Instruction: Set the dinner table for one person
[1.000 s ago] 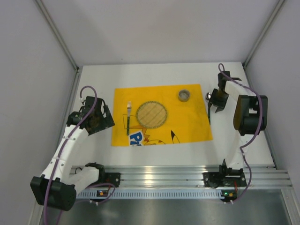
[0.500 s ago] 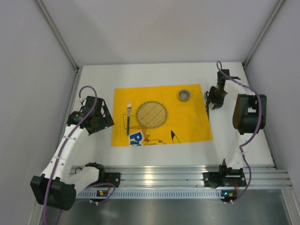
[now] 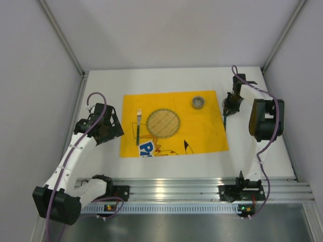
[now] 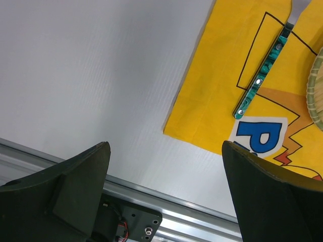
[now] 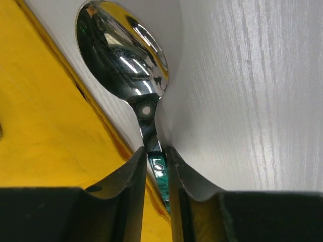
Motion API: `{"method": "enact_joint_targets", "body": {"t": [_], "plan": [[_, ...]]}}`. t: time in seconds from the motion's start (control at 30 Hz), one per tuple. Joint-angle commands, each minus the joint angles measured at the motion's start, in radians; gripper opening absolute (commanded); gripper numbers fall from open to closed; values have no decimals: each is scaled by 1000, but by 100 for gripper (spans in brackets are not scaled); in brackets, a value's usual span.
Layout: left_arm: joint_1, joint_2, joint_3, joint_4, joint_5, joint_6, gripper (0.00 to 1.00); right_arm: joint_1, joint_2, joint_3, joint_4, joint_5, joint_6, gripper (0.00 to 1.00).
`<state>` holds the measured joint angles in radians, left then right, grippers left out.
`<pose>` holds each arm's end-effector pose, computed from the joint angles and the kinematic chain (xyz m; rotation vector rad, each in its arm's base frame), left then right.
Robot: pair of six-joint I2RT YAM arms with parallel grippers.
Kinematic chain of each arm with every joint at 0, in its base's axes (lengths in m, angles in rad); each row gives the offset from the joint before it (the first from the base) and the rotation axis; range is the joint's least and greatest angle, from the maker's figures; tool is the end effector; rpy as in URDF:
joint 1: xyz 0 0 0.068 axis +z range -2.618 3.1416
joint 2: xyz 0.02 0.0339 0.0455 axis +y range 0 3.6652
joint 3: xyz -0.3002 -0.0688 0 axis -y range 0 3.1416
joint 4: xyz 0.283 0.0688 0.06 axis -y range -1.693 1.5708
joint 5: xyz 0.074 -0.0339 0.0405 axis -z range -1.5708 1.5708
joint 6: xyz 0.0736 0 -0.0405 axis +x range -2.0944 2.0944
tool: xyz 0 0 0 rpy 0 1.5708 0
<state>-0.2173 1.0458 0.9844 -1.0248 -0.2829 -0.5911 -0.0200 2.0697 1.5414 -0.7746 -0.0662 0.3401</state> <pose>0.2223 -0.0280 0.2878 -0.5702 2.5251 0.0872 0.4773 -0.0047 0.1441 0.5037 2.8393 0.1562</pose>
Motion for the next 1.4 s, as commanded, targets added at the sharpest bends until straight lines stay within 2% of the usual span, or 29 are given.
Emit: {"method": "enact_joint_targets", "body": {"t": [0.0,0.2,0.33,0.5,0.57,0.67,0.7,0.83,1.0,1.37], "plan": [[-19,8,7,-12,-25,-13,97,8,44,29,-3,39,-12,21],[-68,13,11,-29,-61,-35,97,-1,27,29,-26,127,-23,0],[-105,3,17,-44,-91,-58,97,12,-31,106,-110,394,-38,0],[-126,-44,16,-40,-99,-62,97,138,-149,267,-204,520,-44,0],[-129,-52,16,-37,-95,-58,97,227,-178,351,-222,510,-59,0],[-132,-47,13,-27,-85,-55,97,365,-233,388,-215,398,-46,0],[-132,-43,13,-29,-84,-53,96,389,-261,378,-203,302,-33,0],[-137,-47,14,-34,-81,-52,96,480,-290,187,-98,137,77,0],[-157,-79,16,-29,-82,-50,96,557,-203,158,-98,161,112,0],[-174,-92,14,-31,-93,-56,97,566,-30,105,-46,147,166,0]]}}
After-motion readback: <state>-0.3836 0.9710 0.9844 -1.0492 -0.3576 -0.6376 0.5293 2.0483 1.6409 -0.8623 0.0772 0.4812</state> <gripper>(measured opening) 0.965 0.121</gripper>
